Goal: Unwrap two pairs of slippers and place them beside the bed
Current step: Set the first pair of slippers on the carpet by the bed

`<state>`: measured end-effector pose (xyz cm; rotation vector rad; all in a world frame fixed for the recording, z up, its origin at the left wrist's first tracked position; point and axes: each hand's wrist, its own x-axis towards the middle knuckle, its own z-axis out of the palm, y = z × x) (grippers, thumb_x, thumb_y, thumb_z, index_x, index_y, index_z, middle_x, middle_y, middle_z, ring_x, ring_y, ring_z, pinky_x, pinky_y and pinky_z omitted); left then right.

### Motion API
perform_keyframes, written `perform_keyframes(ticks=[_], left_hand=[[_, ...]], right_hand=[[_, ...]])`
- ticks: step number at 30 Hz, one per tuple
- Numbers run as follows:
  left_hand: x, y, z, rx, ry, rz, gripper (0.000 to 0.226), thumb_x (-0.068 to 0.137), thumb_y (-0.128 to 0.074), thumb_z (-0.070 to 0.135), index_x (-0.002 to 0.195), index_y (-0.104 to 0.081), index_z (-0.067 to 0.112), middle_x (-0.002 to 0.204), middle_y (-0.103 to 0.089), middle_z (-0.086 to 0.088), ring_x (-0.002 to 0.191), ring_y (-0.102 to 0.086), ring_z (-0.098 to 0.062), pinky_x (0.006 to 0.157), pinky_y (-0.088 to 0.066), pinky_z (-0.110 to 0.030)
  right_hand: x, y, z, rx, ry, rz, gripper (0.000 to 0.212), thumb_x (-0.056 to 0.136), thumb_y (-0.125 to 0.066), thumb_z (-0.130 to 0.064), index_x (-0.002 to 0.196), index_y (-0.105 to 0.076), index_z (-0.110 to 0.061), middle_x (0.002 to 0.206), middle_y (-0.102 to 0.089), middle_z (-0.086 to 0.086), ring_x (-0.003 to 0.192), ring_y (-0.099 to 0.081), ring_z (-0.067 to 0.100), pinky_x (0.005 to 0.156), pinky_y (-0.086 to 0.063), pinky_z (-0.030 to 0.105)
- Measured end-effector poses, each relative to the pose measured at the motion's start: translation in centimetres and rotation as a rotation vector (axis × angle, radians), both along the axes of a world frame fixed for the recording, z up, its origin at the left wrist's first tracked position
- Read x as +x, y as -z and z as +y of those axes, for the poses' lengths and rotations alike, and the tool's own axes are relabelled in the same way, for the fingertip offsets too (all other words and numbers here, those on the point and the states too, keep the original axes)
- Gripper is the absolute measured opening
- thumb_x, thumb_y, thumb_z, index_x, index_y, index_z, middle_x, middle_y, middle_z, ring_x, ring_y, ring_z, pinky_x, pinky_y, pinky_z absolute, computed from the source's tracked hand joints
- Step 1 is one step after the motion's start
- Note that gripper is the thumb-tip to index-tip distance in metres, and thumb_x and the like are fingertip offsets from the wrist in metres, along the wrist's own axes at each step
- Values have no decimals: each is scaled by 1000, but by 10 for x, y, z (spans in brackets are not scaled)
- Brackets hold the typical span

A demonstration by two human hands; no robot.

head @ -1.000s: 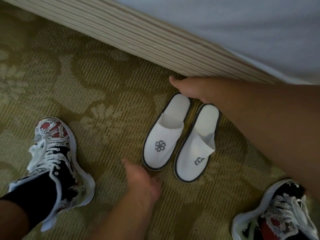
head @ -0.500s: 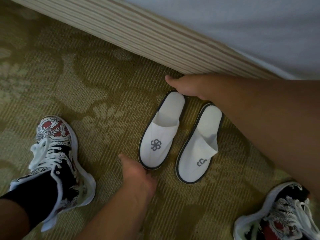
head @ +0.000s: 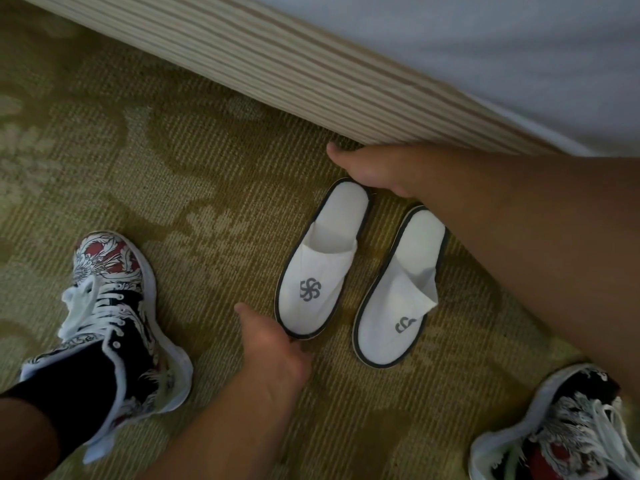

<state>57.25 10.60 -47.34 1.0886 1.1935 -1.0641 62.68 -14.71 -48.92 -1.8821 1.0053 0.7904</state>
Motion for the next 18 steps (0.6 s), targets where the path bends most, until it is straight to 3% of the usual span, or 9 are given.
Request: perform_keyframes(ticks=[13, 18], left_hand=[[1, 6, 1, 37, 34, 20, 90, 88, -24, 79, 153, -31, 17, 157, -33, -17, 139, -34, -40, 112, -25, -60], [-19, 7, -1, 11, 50, 0, 83, 89, -28, 75, 152, -37, 20, 155, -37, -15, 136, -40, -39, 113, -27, -62]], right_hand=[[-5, 1, -3, 28, -4, -14, 94, 85, -26, -81, 155, -13, -20, 163, -11, 6, 146, -19, 24, 116, -18, 41], [-26, -5, -11, 4, -7, -75, 92, 86, -29, -79, 156, -7, -23, 163, -9, 1, 146, -18, 22, 112, -17, 34]])
